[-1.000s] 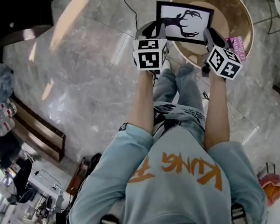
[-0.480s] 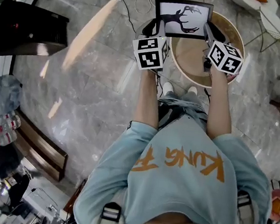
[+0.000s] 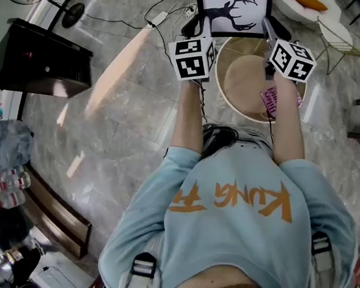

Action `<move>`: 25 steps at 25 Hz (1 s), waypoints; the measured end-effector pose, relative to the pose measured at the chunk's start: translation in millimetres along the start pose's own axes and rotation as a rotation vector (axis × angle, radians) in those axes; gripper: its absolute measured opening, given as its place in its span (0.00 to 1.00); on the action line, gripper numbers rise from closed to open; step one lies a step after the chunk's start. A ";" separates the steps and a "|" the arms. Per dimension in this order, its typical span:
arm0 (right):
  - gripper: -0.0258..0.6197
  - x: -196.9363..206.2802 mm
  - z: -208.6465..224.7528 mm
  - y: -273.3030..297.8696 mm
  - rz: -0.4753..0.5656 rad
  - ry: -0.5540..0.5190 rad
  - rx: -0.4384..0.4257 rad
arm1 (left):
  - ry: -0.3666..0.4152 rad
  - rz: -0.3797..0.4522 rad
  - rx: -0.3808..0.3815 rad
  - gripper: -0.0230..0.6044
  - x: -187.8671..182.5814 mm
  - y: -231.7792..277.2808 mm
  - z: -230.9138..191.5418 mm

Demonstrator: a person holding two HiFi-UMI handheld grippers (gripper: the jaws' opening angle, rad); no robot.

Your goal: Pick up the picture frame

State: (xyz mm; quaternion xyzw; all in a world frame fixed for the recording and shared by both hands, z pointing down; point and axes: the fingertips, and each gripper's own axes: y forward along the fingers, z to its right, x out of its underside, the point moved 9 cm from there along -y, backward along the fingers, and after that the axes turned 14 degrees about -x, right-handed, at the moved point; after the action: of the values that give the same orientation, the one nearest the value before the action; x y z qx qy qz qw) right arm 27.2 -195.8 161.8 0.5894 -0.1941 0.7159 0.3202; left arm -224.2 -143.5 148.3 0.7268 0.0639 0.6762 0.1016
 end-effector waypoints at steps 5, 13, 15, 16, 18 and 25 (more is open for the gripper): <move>0.14 -34.2 0.0 -11.1 0.039 -0.039 -0.009 | -0.001 0.056 0.005 0.17 -28.9 -9.0 12.5; 0.14 -52.3 6.0 -11.9 0.073 -0.071 -0.015 | 0.007 0.089 0.017 0.17 -46.4 -2.7 19.5; 0.14 -51.7 7.7 -15.9 0.073 -0.072 -0.014 | 0.009 0.089 0.022 0.17 -45.3 -3.6 23.1; 0.14 -52.4 8.7 -17.5 0.075 -0.074 -0.013 | 0.010 0.090 0.024 0.17 -46.0 -3.8 24.8; 0.14 -54.4 10.8 -19.7 0.079 -0.079 -0.011 | 0.014 0.094 0.027 0.17 -48.0 -3.4 27.9; 0.14 -55.6 13.7 -14.8 0.084 -0.088 -0.013 | 0.011 0.102 0.028 0.17 -48.9 2.3 27.2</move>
State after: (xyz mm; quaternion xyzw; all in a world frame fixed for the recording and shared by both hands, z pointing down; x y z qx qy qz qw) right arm 52.8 -206.9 109.6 0.6096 -0.2370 0.7008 0.2848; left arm -201.0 -158.7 99.6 0.7269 0.0369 0.6834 0.0567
